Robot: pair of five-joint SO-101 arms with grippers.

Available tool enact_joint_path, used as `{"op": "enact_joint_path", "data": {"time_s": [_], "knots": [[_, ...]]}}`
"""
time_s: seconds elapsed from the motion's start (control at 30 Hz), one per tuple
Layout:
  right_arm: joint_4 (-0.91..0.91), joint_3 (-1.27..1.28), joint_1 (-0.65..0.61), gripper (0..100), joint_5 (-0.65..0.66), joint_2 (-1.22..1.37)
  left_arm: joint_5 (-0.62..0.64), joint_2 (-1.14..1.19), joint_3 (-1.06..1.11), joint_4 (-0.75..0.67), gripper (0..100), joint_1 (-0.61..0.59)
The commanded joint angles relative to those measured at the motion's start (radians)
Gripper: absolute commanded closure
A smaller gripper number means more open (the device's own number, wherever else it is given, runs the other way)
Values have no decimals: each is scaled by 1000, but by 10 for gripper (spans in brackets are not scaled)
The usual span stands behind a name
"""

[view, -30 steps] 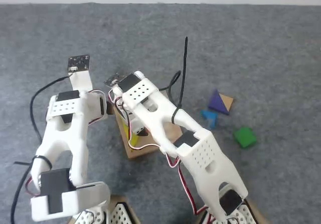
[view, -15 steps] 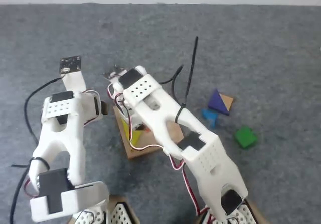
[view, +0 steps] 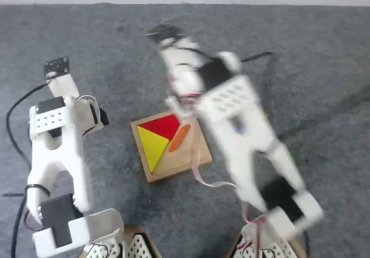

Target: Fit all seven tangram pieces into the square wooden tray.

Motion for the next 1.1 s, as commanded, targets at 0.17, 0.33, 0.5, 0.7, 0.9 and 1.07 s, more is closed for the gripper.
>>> {"op": "enact_joint_path", "data": {"time_s": [0.17,0.33,0.5,0.7,0.9,1.07], "knots": [[-495,984,292,648,135,-615,-120,-83,-16,38,780,284],[-825,1389,297,648,138,-727,-144,-259,105,-57,774,493],[-846,1404,323,648,130,-727,-183,-339,242,-193,723,600],[-889,1450,325,648,112,-728,-216,-141,237,-313,724,640],[-895,1444,325,648,112,-728,-235,-23,205,-327,725,621],[-892,1444,325,648,112,-728,-249,-12,197,-333,725,577]]}}
